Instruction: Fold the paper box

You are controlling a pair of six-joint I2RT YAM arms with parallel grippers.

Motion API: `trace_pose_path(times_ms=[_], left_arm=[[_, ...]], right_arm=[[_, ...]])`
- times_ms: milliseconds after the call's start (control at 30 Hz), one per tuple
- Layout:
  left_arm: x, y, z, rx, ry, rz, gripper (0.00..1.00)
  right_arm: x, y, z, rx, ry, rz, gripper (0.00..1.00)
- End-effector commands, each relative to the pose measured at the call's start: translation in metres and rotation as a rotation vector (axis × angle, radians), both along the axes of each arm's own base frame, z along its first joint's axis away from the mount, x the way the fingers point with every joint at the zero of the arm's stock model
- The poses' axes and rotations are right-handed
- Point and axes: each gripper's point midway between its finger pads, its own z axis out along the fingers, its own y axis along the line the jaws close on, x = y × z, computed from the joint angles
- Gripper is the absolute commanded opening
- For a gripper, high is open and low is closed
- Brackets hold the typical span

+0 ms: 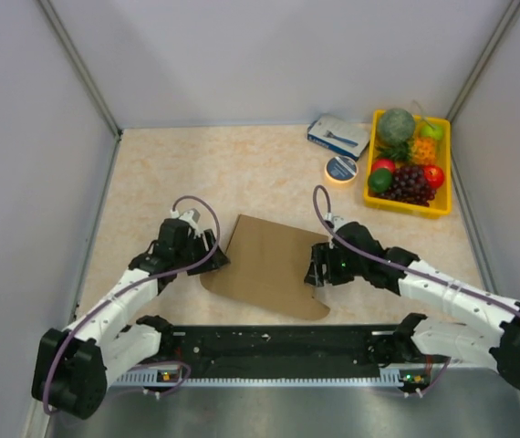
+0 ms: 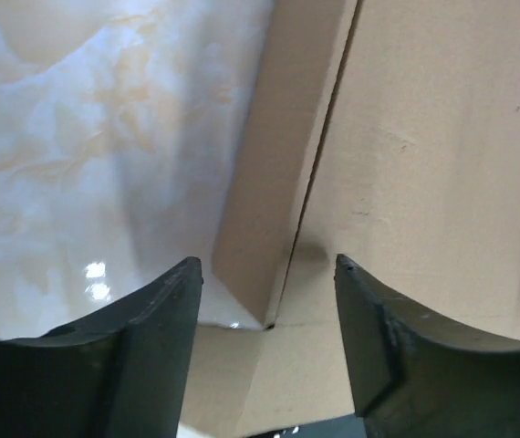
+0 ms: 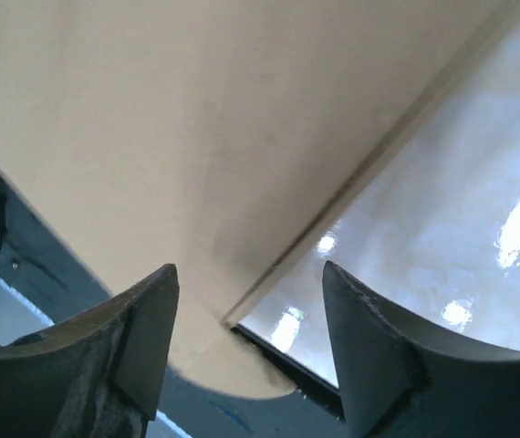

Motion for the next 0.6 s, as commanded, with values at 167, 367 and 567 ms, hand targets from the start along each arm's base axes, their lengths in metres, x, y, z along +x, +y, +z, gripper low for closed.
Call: trace_pose_path(times_ms=[167, 367, 567], left_arm=[[0.010, 0.052, 0.102, 0.093, -0.241, 0.231, 0.78], [-0.006, 0.086, 0.132, 0.075, -0.283, 0.459, 0.83], [-0.016, 0.094, 0.133, 0.094, -0.237, 0.494, 0.87]], right_arm=[[-0.022, 0.035, 0.107, -0.360, -0.566, 0.352, 0.84], [-0.046, 0.078, 0.071, -0.768, -0.842, 0.508, 0.86], [-0.060, 0.105, 0.048, -0.988, -0.989, 0.600, 0.85]])
